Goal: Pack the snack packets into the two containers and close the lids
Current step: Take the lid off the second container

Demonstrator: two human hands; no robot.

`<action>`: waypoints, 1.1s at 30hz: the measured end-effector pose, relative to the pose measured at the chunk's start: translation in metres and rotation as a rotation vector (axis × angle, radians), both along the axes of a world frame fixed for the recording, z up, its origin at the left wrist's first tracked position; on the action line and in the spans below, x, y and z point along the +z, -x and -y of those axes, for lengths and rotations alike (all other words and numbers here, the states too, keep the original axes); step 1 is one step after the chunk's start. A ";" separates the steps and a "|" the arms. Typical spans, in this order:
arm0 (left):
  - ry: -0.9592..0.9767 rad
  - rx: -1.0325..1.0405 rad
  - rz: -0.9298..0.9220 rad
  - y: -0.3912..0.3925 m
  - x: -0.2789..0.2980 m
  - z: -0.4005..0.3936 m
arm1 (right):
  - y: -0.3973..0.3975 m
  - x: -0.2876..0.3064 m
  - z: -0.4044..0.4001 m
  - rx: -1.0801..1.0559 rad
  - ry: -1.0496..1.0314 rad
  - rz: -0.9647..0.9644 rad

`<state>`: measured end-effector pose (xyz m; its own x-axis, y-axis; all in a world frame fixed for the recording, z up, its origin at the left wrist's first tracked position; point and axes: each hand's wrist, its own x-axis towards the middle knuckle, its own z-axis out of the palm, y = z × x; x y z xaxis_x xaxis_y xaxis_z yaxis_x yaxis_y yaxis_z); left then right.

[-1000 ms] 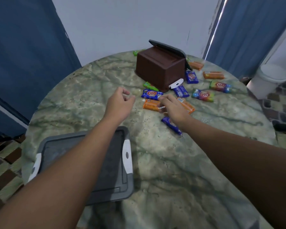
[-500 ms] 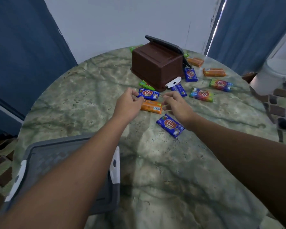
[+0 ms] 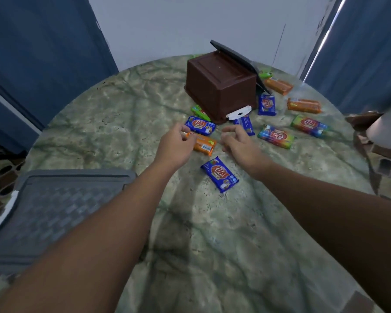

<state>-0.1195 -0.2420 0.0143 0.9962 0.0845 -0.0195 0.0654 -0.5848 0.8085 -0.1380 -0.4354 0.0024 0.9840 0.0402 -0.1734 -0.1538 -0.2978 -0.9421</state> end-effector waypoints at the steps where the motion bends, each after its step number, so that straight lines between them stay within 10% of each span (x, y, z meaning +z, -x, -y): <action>1: 0.001 -0.003 -0.002 -0.002 -0.002 0.000 | -0.001 0.000 0.000 0.002 0.002 0.004; 33: -0.125 0.019 0.000 -0.077 -0.004 0.151 | -0.099 -0.001 0.146 -0.014 0.078 0.037</action>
<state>-0.0429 -0.3933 0.0102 0.9944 0.1055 -0.0073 0.0775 -0.6795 0.7296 -0.0392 -0.5817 0.0011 0.9902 0.0145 -0.1386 -0.1235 -0.3689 -0.9212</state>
